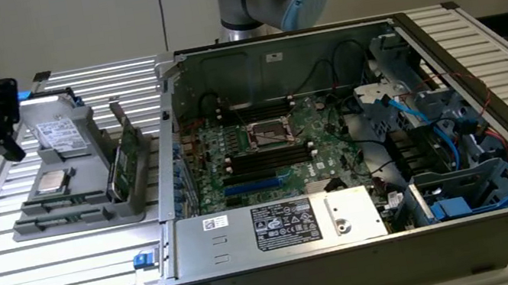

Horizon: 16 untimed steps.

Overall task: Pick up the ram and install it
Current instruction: 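Pick up the ram and move it above insertion slot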

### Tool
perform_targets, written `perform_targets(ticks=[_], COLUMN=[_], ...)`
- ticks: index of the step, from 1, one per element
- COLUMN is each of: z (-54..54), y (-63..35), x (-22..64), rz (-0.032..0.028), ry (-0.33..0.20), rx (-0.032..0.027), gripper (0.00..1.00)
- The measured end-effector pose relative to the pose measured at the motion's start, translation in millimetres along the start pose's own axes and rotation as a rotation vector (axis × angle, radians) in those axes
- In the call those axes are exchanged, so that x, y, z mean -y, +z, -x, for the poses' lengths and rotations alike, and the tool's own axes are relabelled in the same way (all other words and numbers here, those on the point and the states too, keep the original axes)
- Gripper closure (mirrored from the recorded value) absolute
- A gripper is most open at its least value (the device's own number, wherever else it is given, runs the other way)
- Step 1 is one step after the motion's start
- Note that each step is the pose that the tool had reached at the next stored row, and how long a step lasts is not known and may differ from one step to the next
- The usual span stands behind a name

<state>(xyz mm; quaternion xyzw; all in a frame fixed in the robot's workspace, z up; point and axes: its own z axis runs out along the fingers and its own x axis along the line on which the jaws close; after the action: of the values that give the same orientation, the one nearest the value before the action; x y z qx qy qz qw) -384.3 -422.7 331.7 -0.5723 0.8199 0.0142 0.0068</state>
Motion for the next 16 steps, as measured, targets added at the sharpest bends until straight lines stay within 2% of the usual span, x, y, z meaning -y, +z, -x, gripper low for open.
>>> perform_targets(ticks=[9, 12, 16], z=[0.0, 0.0, 0.0], y=[0.0, 0.1, 0.1], x=[-0.1, -0.1, -0.1], rz=[-0.0214, -0.0251, -0.0262], ry=[-0.140, -0.178, -0.228], rx=[0.0071, 0.0083, 0.0089], gripper=[0.89, 0.89, 0.89])
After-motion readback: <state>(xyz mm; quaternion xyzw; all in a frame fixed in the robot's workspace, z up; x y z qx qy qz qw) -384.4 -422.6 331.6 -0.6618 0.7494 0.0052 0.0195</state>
